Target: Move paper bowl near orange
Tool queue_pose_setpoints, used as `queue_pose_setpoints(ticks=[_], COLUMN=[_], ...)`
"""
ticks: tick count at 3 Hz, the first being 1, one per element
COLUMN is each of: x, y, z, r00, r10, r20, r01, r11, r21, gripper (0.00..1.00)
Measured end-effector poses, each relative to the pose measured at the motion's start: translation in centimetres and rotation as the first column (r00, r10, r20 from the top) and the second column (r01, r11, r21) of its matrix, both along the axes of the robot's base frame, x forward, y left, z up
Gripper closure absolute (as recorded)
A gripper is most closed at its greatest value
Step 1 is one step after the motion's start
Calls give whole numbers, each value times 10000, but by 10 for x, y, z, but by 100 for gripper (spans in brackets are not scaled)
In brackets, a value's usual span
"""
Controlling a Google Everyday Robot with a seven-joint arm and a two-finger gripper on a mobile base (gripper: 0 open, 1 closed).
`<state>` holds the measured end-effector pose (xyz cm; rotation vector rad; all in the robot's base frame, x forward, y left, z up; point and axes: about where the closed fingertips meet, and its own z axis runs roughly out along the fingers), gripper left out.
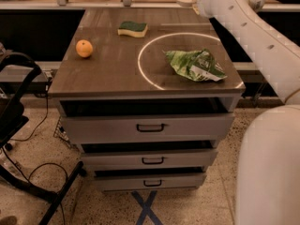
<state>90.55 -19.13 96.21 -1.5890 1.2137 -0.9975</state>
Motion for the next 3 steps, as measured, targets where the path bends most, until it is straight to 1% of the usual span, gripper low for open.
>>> queue_pose_setpoints(ticks=[1, 2, 3], x=[-71, -128, -179], y=[2, 17, 41], z=[42, 61, 80], r00=[9976, 9918, 9803], r10=[678, 1233, 1969], r20=[-115, -334, -169], r01=[-672, -1224, -1964], r11=[9969, 9921, 9801], r21=[418, 278, 279], gripper=[100, 100, 100])
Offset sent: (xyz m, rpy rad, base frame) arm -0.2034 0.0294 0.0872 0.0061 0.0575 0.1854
